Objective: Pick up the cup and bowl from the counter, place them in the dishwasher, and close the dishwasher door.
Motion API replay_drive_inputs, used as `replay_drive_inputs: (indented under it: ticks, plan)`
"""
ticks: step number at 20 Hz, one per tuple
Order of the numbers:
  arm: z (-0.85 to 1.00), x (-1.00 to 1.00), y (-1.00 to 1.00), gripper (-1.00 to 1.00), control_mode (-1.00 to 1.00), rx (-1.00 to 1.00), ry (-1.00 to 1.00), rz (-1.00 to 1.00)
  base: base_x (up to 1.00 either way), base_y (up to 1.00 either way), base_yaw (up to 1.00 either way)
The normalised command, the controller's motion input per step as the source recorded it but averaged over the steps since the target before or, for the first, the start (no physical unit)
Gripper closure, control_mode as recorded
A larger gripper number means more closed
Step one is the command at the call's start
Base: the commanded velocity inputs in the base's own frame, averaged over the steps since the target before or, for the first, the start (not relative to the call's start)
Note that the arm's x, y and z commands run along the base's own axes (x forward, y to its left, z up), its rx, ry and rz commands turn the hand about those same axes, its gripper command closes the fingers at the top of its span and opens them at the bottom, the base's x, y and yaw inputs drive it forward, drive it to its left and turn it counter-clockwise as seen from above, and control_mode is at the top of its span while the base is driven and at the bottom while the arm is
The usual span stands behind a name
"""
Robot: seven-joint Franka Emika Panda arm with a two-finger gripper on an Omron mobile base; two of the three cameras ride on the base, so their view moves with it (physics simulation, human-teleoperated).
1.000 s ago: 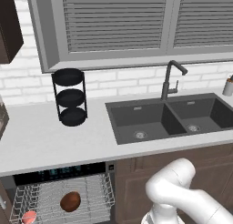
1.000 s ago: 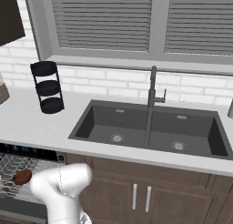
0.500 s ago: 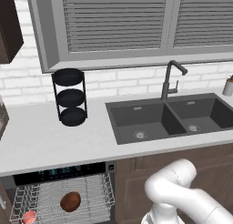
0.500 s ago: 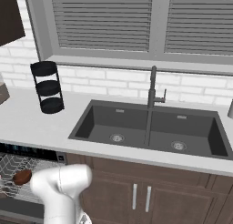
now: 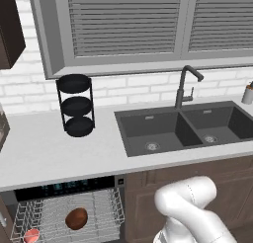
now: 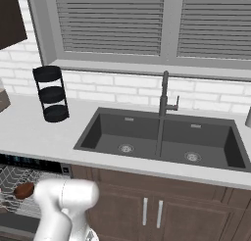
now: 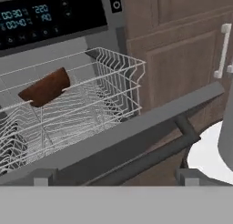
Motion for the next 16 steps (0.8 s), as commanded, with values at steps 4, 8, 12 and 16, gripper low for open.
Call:
replay_drive_inputs:
  ticks: [4,8,12,16]
  plan:
    - [-0.75,0.01,0.68,-1.0,-1.0,0.0,-0.2,-0.05,0.0,0.0,0.0]
    - [-0.76,0.02,0.97,-1.0,-1.0,0.0,-0.05,0.0,0.0,0.0,0.0]
    - [-0.95,0.01,0.87,-1.0,-1.0,0.0,-0.22,-0.03,0.0,0.0,0.0]
    - [-1.0,0.02,0.61,-1.0,-1.0,0.03,-0.4,-0.1,0.0,0.0,0.0]
